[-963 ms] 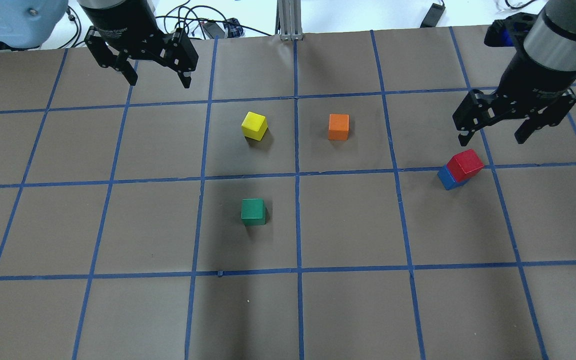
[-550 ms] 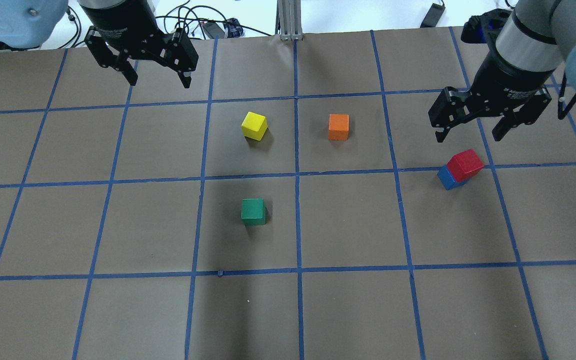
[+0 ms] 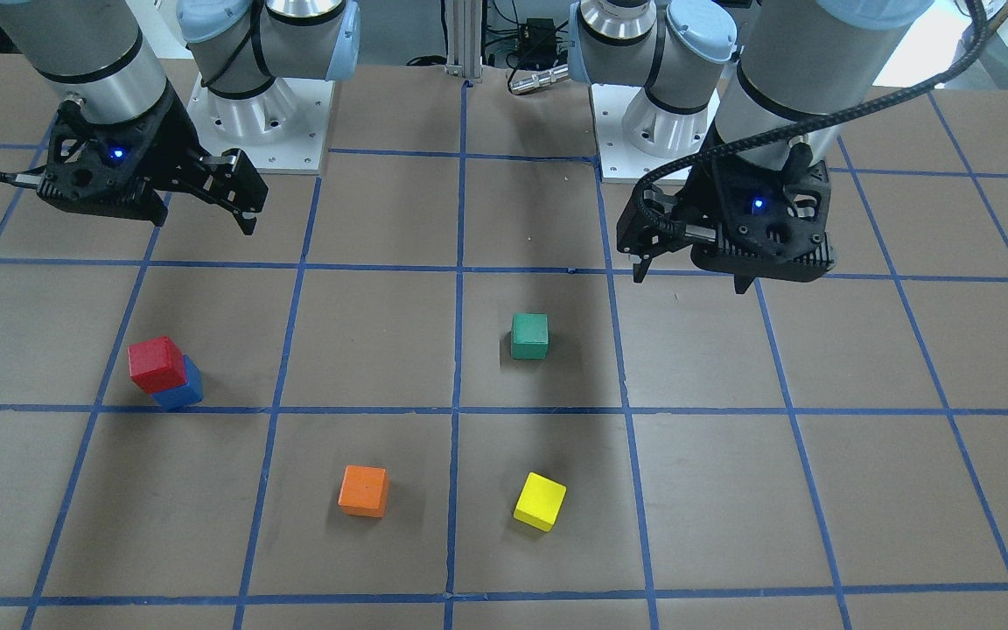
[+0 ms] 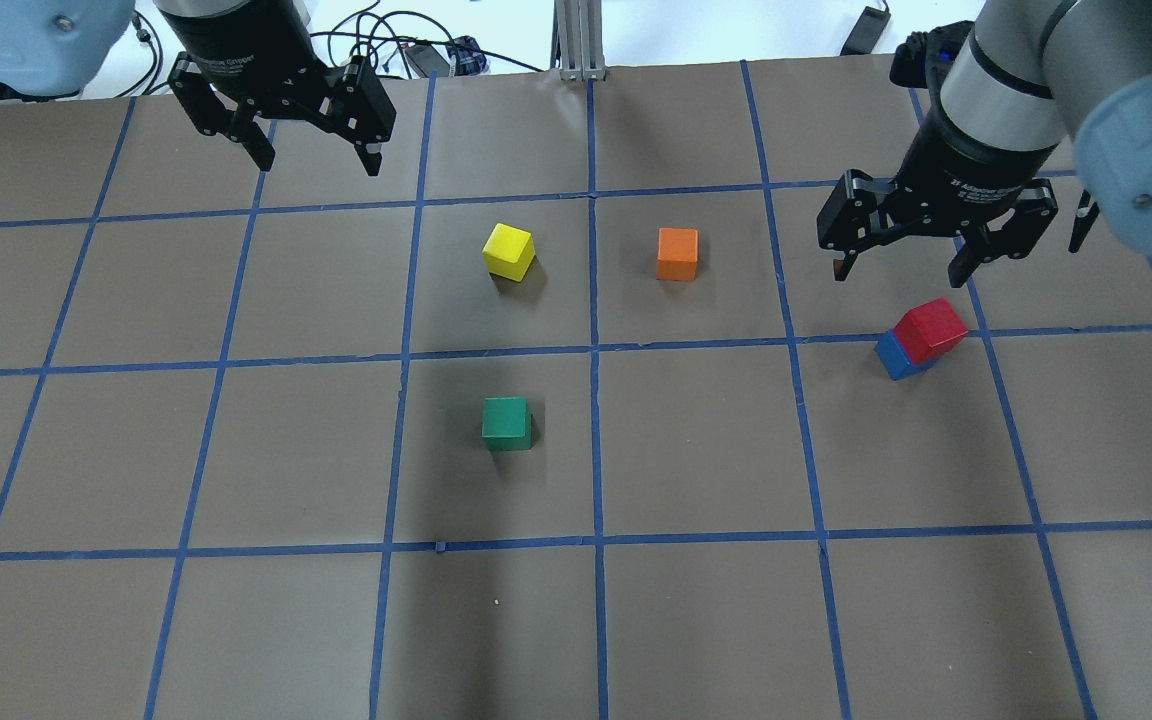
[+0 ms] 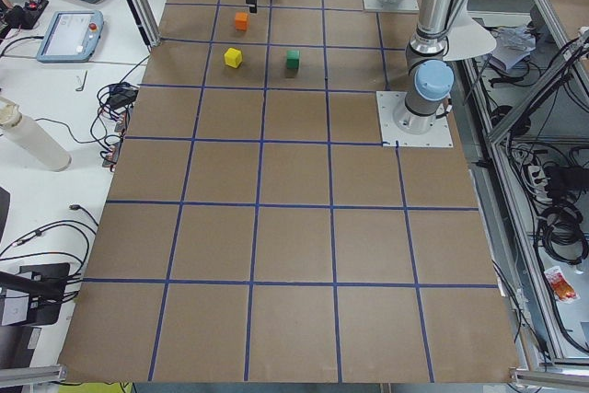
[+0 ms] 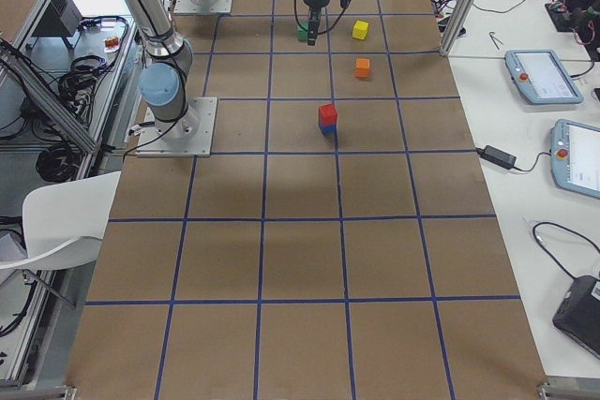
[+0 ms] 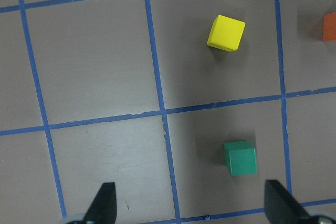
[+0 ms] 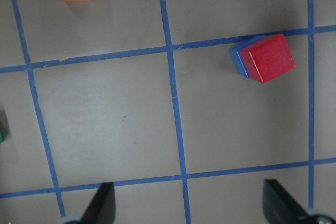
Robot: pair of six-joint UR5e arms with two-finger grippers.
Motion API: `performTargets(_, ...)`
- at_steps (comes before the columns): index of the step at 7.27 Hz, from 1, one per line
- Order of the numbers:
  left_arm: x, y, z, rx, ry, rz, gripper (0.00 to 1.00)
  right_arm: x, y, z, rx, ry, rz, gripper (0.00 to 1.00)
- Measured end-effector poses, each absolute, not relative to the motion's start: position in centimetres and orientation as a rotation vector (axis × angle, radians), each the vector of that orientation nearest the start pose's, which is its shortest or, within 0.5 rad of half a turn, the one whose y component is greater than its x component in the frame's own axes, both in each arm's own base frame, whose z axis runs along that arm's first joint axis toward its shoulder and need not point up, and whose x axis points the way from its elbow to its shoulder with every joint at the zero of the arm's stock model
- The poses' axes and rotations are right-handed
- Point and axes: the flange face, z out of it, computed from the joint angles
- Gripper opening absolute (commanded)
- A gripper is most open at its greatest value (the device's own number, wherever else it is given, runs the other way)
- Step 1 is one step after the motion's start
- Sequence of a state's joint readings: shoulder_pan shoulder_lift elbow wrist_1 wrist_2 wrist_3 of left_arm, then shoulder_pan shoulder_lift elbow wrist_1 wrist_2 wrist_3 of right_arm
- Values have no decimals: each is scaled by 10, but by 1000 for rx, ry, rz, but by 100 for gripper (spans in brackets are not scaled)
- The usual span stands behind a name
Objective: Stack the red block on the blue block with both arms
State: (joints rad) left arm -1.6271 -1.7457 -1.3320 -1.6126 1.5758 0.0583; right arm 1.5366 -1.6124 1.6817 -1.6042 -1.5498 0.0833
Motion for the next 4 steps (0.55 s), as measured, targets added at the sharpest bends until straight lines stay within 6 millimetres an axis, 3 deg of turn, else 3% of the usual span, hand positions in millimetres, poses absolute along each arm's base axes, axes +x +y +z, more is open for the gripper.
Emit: performTargets(4, -165, -559, 509, 179, 3132, -37, 100, 121, -480, 450, 210, 3119, 64, 100)
